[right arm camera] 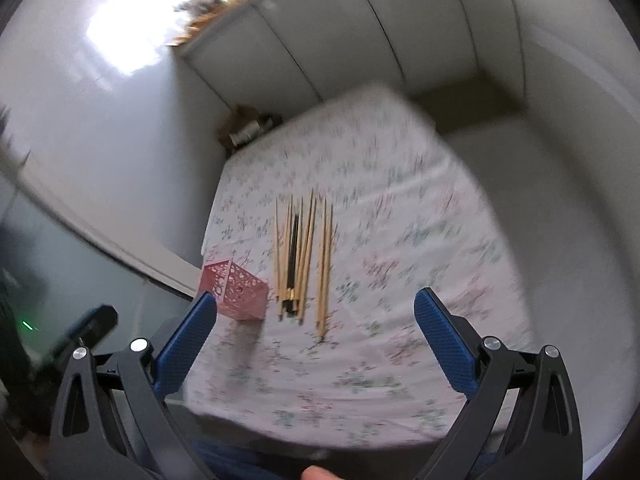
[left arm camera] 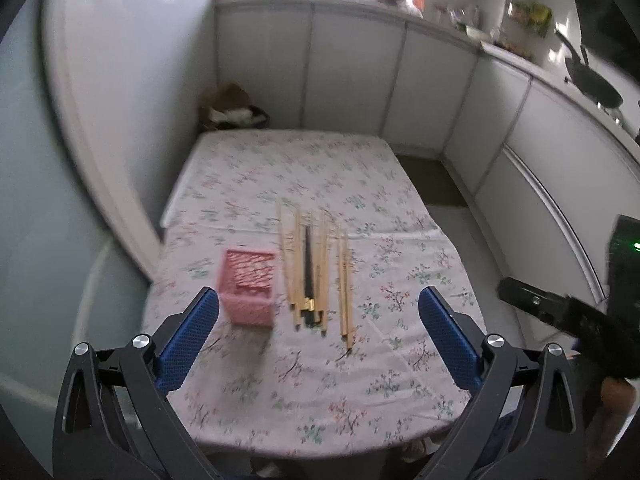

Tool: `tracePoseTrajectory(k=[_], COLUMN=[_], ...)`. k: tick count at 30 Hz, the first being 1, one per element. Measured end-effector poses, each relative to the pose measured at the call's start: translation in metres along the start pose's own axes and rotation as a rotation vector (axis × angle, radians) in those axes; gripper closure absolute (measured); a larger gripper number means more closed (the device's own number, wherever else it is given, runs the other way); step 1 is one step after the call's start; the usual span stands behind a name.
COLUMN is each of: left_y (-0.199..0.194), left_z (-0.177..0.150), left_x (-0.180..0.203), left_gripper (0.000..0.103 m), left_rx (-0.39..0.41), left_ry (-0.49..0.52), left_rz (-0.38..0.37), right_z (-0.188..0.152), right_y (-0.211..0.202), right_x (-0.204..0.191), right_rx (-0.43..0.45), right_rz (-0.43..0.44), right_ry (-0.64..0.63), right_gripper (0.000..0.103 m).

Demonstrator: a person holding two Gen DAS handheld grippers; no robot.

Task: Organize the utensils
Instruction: 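Grasp a wooden chopstick with the left tool while the right tool reaches the chopsticks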

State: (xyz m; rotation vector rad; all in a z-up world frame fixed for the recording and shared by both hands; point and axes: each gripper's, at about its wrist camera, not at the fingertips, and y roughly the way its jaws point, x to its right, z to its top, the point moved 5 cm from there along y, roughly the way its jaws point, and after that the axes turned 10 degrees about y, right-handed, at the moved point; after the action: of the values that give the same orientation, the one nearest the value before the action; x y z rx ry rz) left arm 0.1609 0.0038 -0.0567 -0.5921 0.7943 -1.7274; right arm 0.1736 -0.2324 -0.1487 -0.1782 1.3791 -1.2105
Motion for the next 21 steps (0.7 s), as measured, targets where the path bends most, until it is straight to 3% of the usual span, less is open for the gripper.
tracePoseTrajectory(k=[2,5,7,10,12,17,21], left_y=[0.027,0.071,0.102,0.147,0.181,0.25,0.293], left_z=[0.012,0.032,0.046,0.061,0.066,0.072,0.069], left_x=[-0.004,-0.009,-0.014,-0.024,-0.036,-0.055,-0.059], left_gripper=[0.01,0.018,0.03,0.043,0.045,0.06,0.083], left_rx=[-0.043,-0.109,-0.149,-0.216,-0.278,-0.395,-0.511], left_ry=[-0.014,-0.036,-0.037,-0.029,-0.087,-0.141,-0.127], left_rz=[-0.031,-0.059,-0.046,-0.026,-0.041,0.048,0.073], right_z=[0.012,0.034,0.058,0.084,0.091,0.086,0.089], right_y=[0.028,0.066,0.093,0.115,0.13,0.155,0.158], right_x=[0.002,0.005,0.004,0.0,0.002,0.017,0.027], right_rx=[-0.064,-0.153,-0.19,-0.167,-0.15,-0.228,-0.223], right_rz=[-0.01,0.0,-0.017,-0.048,-0.063,-0.081,-0.083], right_ry=[0.04,0.107,0.133,0.123,0.1,0.076,0.083], right_gripper=[0.025,0.038,0.044,0.047,0.047,0.056,0.058])
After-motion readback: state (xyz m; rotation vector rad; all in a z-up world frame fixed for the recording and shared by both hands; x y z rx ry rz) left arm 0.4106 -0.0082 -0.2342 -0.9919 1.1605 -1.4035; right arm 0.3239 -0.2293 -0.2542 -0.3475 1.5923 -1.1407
